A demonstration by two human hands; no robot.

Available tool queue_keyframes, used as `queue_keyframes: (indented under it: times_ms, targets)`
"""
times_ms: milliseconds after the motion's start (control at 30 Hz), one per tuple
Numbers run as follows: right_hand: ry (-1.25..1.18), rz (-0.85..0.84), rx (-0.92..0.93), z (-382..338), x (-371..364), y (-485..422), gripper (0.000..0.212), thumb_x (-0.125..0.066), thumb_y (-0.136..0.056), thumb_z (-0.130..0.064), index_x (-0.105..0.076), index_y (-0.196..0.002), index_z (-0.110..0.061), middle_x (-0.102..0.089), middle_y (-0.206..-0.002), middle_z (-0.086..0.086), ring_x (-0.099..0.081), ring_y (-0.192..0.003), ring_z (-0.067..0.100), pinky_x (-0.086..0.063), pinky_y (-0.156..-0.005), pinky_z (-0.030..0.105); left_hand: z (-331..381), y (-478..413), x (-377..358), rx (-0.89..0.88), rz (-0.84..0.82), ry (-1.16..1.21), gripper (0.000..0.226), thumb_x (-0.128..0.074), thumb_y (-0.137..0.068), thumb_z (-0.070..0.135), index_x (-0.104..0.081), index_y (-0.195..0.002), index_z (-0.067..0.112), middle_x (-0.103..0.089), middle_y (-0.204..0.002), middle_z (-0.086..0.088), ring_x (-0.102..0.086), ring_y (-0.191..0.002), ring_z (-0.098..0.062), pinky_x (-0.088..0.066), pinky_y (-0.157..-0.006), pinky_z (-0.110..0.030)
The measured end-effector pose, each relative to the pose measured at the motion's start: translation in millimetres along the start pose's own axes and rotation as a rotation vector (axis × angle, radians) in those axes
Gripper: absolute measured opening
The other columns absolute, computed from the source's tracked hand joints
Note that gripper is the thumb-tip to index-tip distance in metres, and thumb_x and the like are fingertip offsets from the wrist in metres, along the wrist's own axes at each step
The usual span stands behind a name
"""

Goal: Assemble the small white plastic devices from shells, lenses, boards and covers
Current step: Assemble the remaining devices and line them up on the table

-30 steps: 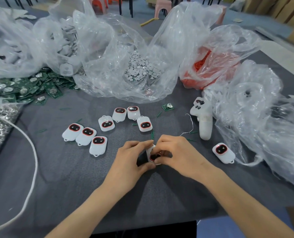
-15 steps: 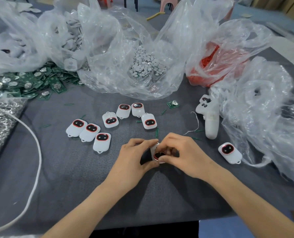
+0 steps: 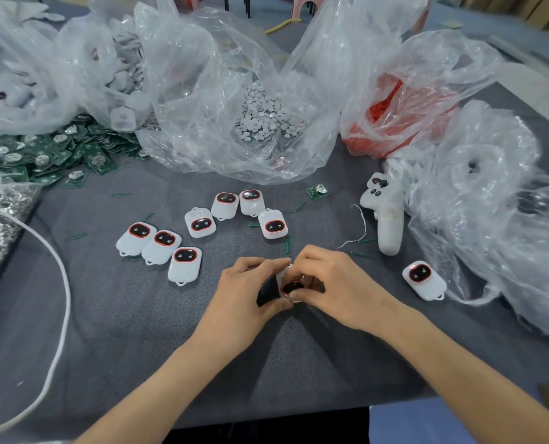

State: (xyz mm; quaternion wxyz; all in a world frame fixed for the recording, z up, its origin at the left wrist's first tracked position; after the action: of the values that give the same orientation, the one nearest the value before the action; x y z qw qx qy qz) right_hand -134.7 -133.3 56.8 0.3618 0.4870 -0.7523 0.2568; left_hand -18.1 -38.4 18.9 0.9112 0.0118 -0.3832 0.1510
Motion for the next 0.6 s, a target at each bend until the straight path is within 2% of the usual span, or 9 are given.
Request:
queue_keyframes:
  times_ms: [100, 200, 400, 500, 600]
  targets:
    - [-0.003, -0.016, -0.002, 1.8, -0.1, -1.1, 0.017, -0.074, -0.08, -0.009, -0.072, -0.097, -0.011, -0.05, -0.09, -0.01, -0.053, -0.075, 0.01, -0.044, -0.073, 0.022, 0.8, 0.4, 0.5, -0.004, 0.002, -0.001, 0.055, -0.077, -0.078, 0.03, -0.057, -0.13, 0.029, -0.059, -0.119, 0.016, -0.042, -0.12, -0.003, -0.032, -0.105, -0.03]
    - [-0.042, 0.003, -0.01, 4.5, 2.0, 0.6, 0.016, -0.076, -0.079, -0.008, -0.072, -0.095, -0.01, -0.048, -0.086, -0.015, -0.051, -0.072, 0.0, -0.04, -0.07, 0.012, 1.8, 0.0, 1.4, -0.001, 0.004, 0.0, 0.056, -0.077, -0.078, 0.032, -0.057, -0.13, 0.03, -0.055, -0.116, 0.02, -0.04, -0.12, -0.002, -0.032, -0.106, -0.03]
    - [-0.036, 0.01, 0.014, 4.2, 1.2, 1.4, 0.016, -0.076, -0.078, -0.006, -0.073, -0.094, -0.009, -0.049, -0.085, -0.013, -0.049, -0.071, 0.002, -0.042, -0.07, 0.016, 1.5, 0.3, 1.4, 0.001, -0.001, -0.006, 0.057, -0.077, -0.078, 0.031, -0.057, -0.13, 0.03, -0.055, -0.114, 0.02, -0.041, -0.12, -0.002, -0.033, -0.106, -0.033]
    - [-0.021, -0.006, 0.023, 5.3, 1.0, -1.2, 0.015, -0.077, -0.076, -0.005, -0.073, -0.09, -0.008, -0.051, -0.084, -0.009, -0.048, -0.068, -0.001, -0.036, -0.069, 0.01, 2.4, 0.0, 1.6, -0.003, -0.005, -0.005, 0.056, -0.077, -0.078, 0.029, -0.057, -0.13, 0.03, -0.051, -0.11, 0.025, -0.041, -0.119, -0.003, -0.033, -0.106, -0.034]
    - [-0.049, -0.029, 0.017, 8.4, 0.9, -3.4, 0.013, -0.079, -0.073, -0.005, -0.072, -0.084, -0.008, -0.051, -0.081, -0.009, -0.048, -0.064, -0.002, -0.035, -0.066, 0.008, 1.3, 0.2, 0.7, 0.003, -0.01, -0.006, 0.056, -0.077, -0.078, 0.03, -0.056, -0.13, 0.03, -0.053, -0.113, 0.019, -0.04, -0.119, -0.003, -0.033, -0.106, -0.034]
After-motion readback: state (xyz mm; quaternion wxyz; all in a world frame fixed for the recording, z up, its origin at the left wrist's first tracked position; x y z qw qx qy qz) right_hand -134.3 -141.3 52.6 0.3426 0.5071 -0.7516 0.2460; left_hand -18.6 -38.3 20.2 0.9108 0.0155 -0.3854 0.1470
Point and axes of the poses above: each hand's wrist, its own y-axis away from the middle knuckle, its own x-axis out of the back of the hand, z = x × y, the point moved 3 cm from there along -y, towards the middle knuckle
